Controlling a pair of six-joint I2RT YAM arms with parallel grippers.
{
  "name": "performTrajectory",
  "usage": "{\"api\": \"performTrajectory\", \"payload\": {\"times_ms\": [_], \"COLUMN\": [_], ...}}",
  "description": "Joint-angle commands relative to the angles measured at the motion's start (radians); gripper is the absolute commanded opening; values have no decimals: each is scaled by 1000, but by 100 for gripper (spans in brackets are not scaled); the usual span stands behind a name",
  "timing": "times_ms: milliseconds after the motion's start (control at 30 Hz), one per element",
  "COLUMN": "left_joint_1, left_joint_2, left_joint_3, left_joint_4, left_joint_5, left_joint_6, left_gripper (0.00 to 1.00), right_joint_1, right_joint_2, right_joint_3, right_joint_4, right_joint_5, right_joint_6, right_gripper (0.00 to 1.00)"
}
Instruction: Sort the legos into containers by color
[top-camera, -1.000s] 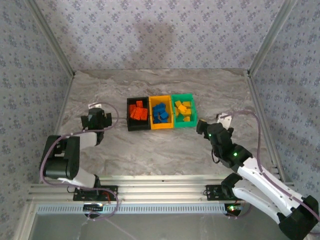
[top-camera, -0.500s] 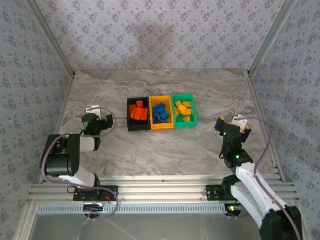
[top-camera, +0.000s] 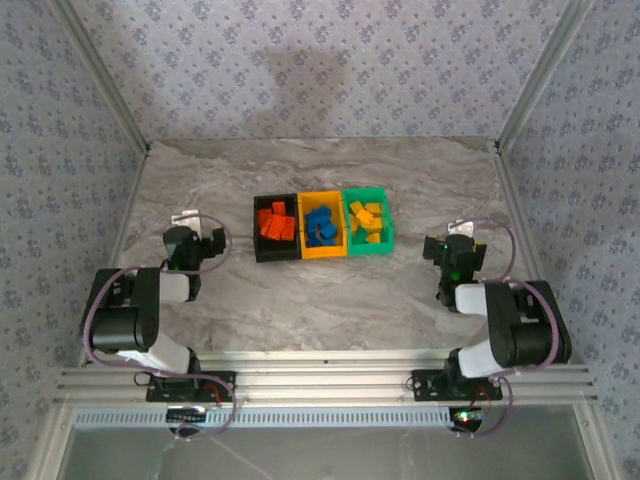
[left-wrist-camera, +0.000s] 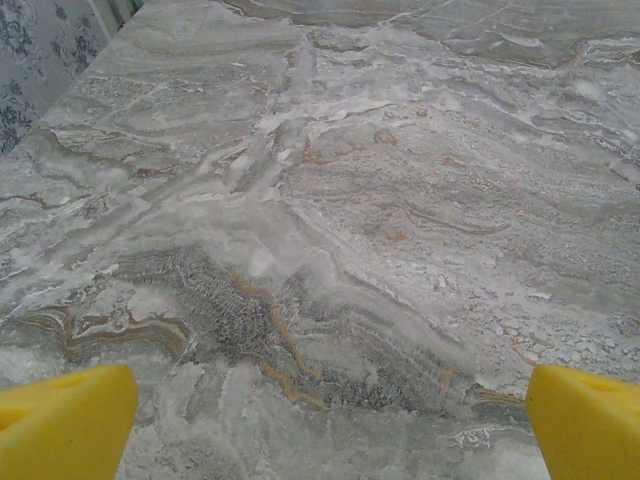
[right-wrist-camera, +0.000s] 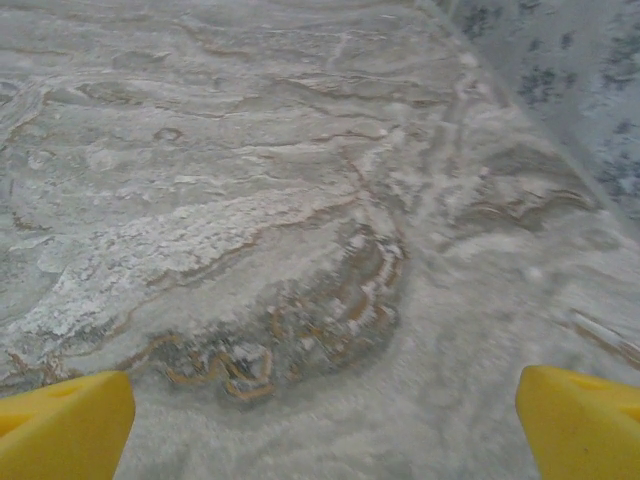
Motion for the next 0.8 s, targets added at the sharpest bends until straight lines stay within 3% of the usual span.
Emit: {"api": "performTrajectory", "payload": {"times_ms": [0,33,767], "left_joint_1": [7,7,7], "left_joint_2": [-5,-4,-4], "left_joint_3": [6,7,8], "left_joint_4": [35,35,32], "left_joint_5": [22,23,24], "left_joint_6": [-6,-6,-5], "left_gripper": [100,100,100], "right_joint_1": [-25,-39,-50], "right_joint_2": [57,37,41], "right_joint_3": [33,50,45], "right_joint_4": [142,70,88], "right_joint_5": [-92,-117,-134], "right_joint_6": [-34,-20,-19], "right_gripper": [100,100,100]}}
